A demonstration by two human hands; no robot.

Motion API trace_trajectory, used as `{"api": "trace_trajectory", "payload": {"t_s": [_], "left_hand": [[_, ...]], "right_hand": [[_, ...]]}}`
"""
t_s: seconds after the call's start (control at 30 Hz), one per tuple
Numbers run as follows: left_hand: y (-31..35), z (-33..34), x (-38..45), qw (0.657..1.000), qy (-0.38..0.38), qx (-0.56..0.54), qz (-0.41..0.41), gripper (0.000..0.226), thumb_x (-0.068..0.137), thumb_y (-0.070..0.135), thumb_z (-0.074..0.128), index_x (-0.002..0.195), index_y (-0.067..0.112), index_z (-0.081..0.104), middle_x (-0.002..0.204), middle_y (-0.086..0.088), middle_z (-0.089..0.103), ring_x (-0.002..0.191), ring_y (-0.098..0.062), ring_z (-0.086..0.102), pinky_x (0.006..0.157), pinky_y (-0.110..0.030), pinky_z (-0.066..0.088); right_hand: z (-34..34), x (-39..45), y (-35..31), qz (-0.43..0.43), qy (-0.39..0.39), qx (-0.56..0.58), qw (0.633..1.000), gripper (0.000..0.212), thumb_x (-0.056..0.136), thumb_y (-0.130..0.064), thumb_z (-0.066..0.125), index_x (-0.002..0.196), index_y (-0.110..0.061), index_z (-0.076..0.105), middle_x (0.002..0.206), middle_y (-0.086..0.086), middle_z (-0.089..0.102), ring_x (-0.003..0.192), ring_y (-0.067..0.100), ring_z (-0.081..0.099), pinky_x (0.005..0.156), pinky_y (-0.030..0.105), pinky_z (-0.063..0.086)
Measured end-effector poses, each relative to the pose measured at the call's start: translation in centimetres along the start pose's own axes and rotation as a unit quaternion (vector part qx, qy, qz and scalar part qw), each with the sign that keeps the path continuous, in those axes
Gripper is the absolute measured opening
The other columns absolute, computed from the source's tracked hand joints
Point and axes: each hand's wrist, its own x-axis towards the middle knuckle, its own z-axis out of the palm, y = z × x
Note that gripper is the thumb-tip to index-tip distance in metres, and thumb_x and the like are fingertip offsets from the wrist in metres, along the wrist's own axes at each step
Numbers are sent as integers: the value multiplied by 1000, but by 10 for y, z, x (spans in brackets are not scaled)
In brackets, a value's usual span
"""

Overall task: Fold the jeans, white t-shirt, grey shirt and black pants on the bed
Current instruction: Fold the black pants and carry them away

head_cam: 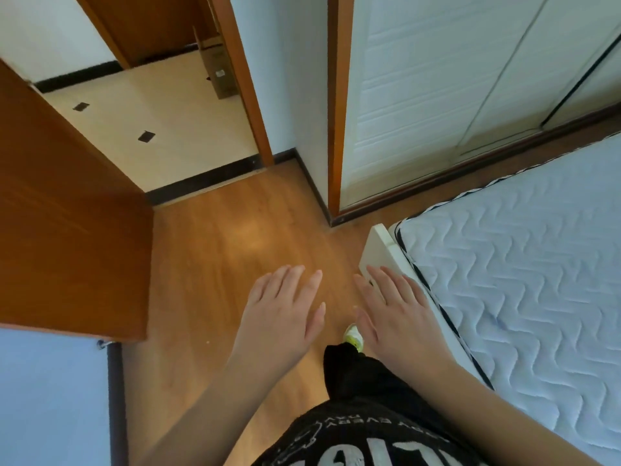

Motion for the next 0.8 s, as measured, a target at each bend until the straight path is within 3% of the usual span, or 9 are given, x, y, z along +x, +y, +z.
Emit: {"api": "trace_trajectory", "payload": {"t_s": [0.3,0.47,0.57,0.8], "left_hand": [[-16,-27,174,995,-29,50,87,52,98,56,31,136,30,54,139,1,58,132,-20,51,109,-38,30],[-19,-33,252,991,-48,54,110,56,99,56,25,135,29,58,138,0,59,131,-22,53,108,-41,33],[-22,-31,297,990,-58,41,122,52,101,55,30,138,29,55,142,-1,55,135,-23,48,110,-39,27],[-50,-25,404,982,-49,25,183,51,98,49,32,132,24,61,135,-4,61,129,-26,54,107,-42,33]], "right_hand": [[-20,139,76,43,-10,-4,999,49,101,-49,25,137,-26,50,143,1,53,133,26,48,112,46,32],[-25,188,105,115,-13,29,993,55,102,-50,16,134,-27,55,139,-1,57,129,26,54,109,44,32],[-25,213,119,131,-30,39,990,55,101,-50,19,136,-24,54,142,2,54,132,27,50,111,46,34],[-19,290,145,166,-36,12,985,52,97,-47,31,132,-21,60,136,3,59,128,25,55,108,44,39]]}}
